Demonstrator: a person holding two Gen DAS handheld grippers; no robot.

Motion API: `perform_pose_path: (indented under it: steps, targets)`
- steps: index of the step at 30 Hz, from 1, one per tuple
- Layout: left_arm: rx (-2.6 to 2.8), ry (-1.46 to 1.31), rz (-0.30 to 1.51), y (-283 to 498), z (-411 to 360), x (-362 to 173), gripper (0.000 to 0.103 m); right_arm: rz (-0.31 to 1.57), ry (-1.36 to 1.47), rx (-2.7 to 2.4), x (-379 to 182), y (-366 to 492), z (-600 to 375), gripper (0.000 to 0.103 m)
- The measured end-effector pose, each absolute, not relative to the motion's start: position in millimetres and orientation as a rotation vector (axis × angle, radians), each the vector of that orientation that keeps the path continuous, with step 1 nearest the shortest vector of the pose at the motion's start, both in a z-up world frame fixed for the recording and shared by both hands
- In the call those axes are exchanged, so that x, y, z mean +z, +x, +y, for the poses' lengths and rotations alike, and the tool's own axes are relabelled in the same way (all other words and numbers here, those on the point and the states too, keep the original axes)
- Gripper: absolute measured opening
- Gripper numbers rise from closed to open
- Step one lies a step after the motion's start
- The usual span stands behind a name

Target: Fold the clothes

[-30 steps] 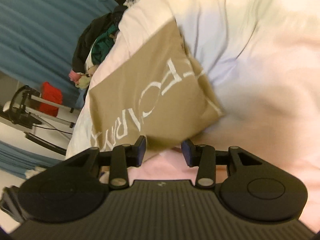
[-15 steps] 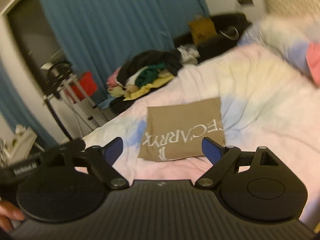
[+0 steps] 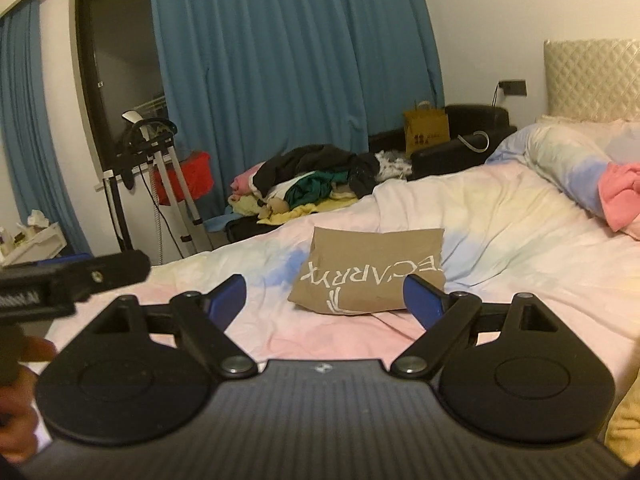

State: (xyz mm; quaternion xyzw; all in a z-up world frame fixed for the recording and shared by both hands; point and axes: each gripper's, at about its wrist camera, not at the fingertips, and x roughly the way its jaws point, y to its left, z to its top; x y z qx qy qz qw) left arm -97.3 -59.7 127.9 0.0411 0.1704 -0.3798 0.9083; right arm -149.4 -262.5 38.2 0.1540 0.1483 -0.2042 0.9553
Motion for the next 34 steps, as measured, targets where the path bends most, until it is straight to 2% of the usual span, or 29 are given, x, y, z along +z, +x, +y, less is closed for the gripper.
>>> perform_pose_path:
  steps: [14,34]
  targets:
    - [-0.723,0.081,0.377,-92,-51,71,0.103,0.258,0.220,-0.446,6,-155,-239,0.087]
    - [-0.692,0.069,0.360,-90,-47,72,0.103,0.291,0.220,-0.446,-4,-150,-234,0.087]
